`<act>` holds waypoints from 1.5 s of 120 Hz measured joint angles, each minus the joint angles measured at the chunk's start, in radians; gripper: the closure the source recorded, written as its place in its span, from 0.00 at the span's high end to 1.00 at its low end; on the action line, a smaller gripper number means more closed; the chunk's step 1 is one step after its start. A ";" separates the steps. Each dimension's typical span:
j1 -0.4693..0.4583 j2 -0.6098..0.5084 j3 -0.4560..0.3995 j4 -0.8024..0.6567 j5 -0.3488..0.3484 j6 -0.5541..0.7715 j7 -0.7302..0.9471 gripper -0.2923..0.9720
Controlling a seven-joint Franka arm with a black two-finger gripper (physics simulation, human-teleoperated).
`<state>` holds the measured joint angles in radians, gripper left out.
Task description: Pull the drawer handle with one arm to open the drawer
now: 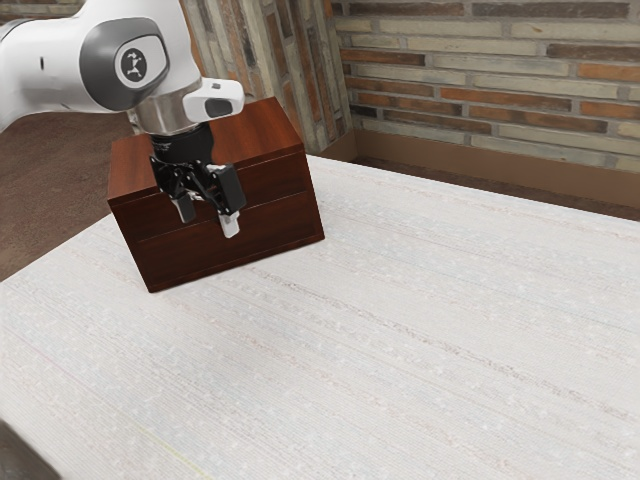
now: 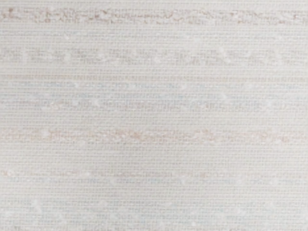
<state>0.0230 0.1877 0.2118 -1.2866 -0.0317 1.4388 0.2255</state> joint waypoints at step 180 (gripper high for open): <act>0.105 0.036 -0.099 -0.019 0.082 0.175 0.876 0.77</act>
<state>0.1284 0.2239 0.1124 -1.3057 0.0500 1.6134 1.1015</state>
